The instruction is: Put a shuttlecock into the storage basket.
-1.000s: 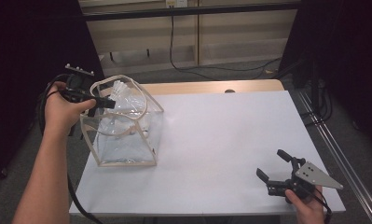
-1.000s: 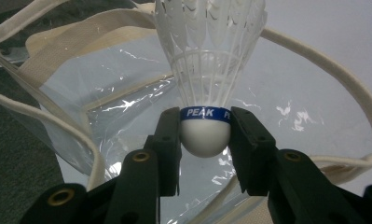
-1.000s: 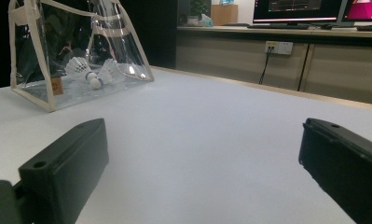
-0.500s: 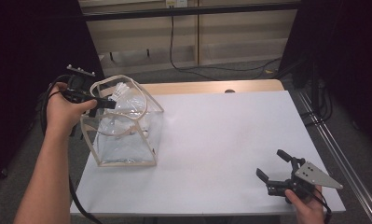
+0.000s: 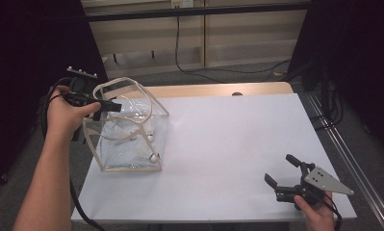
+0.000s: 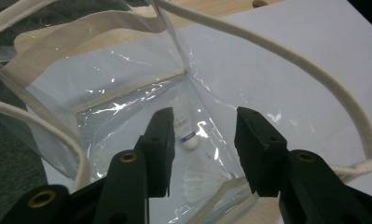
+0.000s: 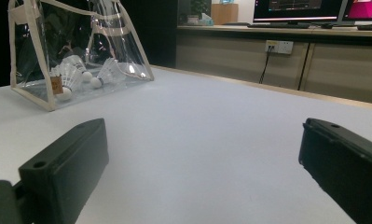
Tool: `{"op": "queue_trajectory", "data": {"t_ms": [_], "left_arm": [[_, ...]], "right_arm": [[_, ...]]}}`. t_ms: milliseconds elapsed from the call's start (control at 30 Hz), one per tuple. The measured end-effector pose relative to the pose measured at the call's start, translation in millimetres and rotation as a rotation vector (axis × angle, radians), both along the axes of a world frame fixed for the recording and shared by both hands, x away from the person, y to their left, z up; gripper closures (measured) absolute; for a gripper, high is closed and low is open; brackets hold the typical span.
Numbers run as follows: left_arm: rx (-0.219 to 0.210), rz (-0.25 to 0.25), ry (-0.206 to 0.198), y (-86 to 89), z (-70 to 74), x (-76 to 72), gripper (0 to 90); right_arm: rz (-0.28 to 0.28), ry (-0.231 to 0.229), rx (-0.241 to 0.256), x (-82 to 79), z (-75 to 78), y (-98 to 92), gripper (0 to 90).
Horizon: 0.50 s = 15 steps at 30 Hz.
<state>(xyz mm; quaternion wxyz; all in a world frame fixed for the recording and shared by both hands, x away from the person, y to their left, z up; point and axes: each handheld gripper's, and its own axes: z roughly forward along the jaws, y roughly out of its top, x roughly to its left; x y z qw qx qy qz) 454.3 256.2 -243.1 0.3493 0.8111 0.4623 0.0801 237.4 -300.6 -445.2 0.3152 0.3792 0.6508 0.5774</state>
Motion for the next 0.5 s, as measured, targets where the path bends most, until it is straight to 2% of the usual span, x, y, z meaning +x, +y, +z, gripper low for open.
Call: {"op": "queue_trajectory", "data": {"t_ms": [200, 500], "left_arm": [[-0.034, -0.026, 0.003, -5.2, 4.8, -4.9, 52.9], [-0.1, -0.115, 0.012, -14.8, 7.8, -14.5, 42.9]], "right_arm": [[-0.001, -0.001, 0.002, -0.1, 0.2, 0.2, 1.4], [0.0, -0.002, 0.007, -0.6, 0.4, -1.0, 1.4]]}}
